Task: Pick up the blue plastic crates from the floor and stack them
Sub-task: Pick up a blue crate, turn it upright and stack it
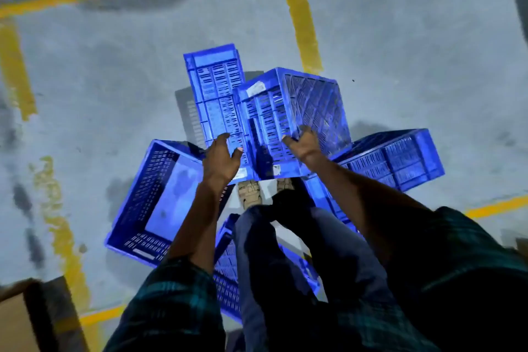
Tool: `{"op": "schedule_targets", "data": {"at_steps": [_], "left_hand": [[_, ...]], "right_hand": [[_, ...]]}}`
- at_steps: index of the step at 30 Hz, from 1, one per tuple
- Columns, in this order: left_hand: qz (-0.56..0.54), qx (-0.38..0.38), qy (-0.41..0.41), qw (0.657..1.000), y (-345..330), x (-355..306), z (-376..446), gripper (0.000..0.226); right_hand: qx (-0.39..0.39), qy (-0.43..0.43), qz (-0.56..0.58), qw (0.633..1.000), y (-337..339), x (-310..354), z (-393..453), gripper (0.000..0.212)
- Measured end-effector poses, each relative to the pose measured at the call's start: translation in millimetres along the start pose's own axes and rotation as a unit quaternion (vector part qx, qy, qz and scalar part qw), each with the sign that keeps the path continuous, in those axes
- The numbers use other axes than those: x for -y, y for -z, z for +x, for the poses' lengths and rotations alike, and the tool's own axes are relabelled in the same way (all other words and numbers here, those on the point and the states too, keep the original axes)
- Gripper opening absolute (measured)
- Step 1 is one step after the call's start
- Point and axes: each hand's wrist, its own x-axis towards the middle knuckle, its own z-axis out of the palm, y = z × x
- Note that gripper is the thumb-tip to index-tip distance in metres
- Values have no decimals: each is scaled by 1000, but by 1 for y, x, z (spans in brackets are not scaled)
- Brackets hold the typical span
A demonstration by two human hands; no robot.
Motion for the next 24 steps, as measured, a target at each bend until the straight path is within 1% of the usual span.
{"op": "schedule_targets", "data": {"at_steps": [2,5,8,9,12,14,16,19,20,22,24], "left_hand": [[-1,11,12,1000,-4,4,0,54],[-5,34,21,999,-14,18,-3,53],[-10,30,14,999,-21,19,-6,53],[-10,29,13,999,-23,18,-6,53],[-6,27,4,1000,-26,9,-6,52],[-5,26,1,1000,-27,2,-6,52],[-7,23,-4,1000,-26,-3,-7,51],[-2,17,-18,1000,-24,-11,-14,51],[-5,19,-16,1000,-23,-14,-20,52],[-25,21,-13,999,-24,-22,-32,55],[-56,4,1,998,-22,-30,-47,60]], "right_hand": [[4,-9,-18,1000,-2,2,-1,85],[-15,-22,-62,998,-3,5,-1,83],[-46,-42,-71,996,-3,5,8,69],[-50,-43,-72,995,-3,6,10,67],[-49,-22,-100,994,-2,7,16,75],[-46,-22,-108,993,2,5,16,73],[-46,-25,-72,996,11,6,13,60],[-31,-23,14,999,37,10,0,28],[-19,-10,32,999,47,11,-3,26],[-18,1,50,999,70,18,-13,42],[-23,-10,67,997,93,30,-28,45]]}}
